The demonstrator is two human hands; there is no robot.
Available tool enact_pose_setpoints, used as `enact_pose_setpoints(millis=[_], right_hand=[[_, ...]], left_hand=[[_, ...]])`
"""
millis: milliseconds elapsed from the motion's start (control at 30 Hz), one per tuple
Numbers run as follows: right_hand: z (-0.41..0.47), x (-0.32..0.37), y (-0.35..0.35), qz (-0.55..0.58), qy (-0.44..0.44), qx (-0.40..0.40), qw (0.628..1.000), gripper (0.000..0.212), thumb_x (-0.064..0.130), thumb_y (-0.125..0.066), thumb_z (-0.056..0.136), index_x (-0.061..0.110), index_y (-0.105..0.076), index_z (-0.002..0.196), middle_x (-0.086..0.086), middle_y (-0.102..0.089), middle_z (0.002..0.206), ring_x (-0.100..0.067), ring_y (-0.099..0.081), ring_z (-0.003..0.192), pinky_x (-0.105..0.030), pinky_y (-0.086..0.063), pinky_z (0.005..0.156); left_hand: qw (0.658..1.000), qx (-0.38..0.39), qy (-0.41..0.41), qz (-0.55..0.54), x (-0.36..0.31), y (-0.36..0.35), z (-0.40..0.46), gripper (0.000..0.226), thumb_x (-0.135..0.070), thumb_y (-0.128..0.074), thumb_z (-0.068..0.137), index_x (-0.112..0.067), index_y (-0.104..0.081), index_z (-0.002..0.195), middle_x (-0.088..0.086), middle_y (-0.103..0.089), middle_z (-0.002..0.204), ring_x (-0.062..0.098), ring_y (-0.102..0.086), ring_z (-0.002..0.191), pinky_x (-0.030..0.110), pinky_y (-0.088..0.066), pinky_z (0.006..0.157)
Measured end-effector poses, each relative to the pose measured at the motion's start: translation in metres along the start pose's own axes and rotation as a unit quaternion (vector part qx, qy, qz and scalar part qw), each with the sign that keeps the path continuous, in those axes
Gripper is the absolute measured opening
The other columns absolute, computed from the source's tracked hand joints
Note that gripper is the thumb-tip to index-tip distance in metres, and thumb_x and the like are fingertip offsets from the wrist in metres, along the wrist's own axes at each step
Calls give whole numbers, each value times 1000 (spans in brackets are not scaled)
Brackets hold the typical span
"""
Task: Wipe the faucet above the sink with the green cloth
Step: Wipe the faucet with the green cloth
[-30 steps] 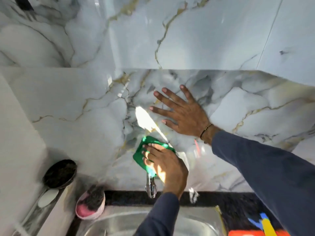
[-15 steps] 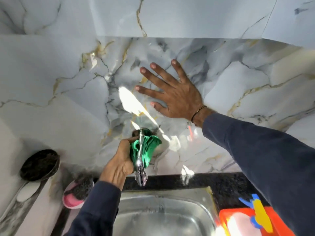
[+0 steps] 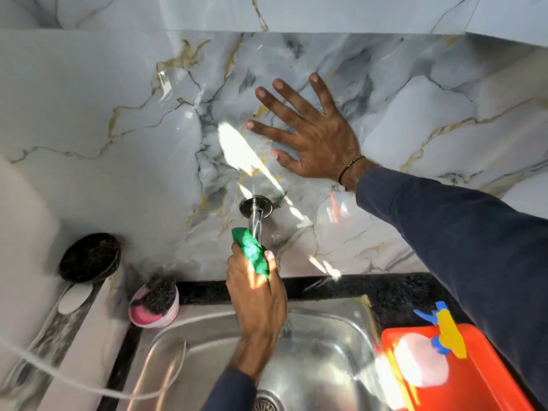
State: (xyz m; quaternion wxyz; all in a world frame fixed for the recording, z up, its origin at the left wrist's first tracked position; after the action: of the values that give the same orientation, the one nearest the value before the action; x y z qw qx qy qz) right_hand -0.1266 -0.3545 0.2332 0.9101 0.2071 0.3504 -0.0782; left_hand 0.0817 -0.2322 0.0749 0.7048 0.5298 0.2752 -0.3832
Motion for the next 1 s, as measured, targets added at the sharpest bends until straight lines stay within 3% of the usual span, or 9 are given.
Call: enact_pose_setpoints(millis=[100,267,400,533,667,800,900,967,1000], right_hand=[[1,1,1,-11,2,7,1000,72,54,-42,104,39,-17,170,-8,-26,175,-32,-25,162,-65,3,129],[3,1,11,-12,10,33,999,71,52,-42,105,39,-17,170,-9,-26,176,-33,-28,162,-67,-10,128],[6,6,35,-7,17,99,995,67,52,-41,107,39,-18,169,-8,-21,178,-32,-24,164,-66,-10,128],[17,19,66,-3,-40,213,976,71,52,-40,103,35,-19,169,-9,-10,180,-34,-12,167,-69,-13,131],[-7,71,109,222,-199,185,937,64,47,-58,93,18,-56,150,-14,-64,143,-35,-62,131,-53,-49,110],[-75,132,152,451,-405,276,746,72,68,-62,88,21,-52,142,-1,-65,133,-21,-66,116,-40,-62,92],[-124,169,171,609,-535,378,447,83,75,-68,86,8,-63,136,-14,-72,133,-36,-68,127,-46,-58,104],[-151,188,184,710,-539,396,222,70,63,-72,89,6,-72,130,-21,-75,131,-37,-71,126,-45,-60,106],[-164,195,193,725,-549,384,160,60,50,-79,88,5,-73,128,-20,-77,130,-36,-72,125,-43,-62,104]], left_hand=[[975,34,52,-215,13,6,0,15,-36,-45,107,-46,-48,117,-15,-65,93,8,-69,86,16,-57,74],[954,169,105,-226,43,11,2,56,-69,-38,96,-27,-54,129,-13,-67,97,-5,-67,84,20,-49,77],[930,224,147,-251,56,27,-18,44,-49,-49,101,-19,-64,128,-3,-81,102,0,-78,95,27,-64,86],[922,227,208,-235,60,51,-51,19,-31,-49,107,-27,-64,119,-5,-74,105,-5,-73,77,10,-56,62],[879,222,309,-286,55,72,-73,10,-31,-52,106,-33,-61,109,-7,-74,107,8,-72,94,18,-60,66],[843,212,359,-340,46,88,-83,23,-29,-60,100,-23,-69,120,6,-85,104,27,-80,100,42,-65,86],[835,228,349,-359,33,94,-88,29,-27,-61,100,-17,-71,125,9,-83,116,29,-77,112,49,-61,101],[826,252,340,-373,25,95,-94,28,-23,-60,101,-13,-73,124,10,-82,117,25,-79,109,40,-66,89],[820,267,338,-376,21,94,-101,27,-22,-60,102,-11,-74,122,11,-83,116,24,-80,107,37,-68,84]])
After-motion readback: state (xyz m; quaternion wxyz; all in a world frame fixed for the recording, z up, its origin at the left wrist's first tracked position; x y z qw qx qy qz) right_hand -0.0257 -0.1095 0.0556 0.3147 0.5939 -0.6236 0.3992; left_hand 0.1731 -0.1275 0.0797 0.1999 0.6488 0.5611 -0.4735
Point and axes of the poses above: each hand's wrist, its own z-axis towards the middle knuckle, its own y-axis out of the back of the hand, x = y × z, the point moved 2 cm from there along z, towards the middle knuckle
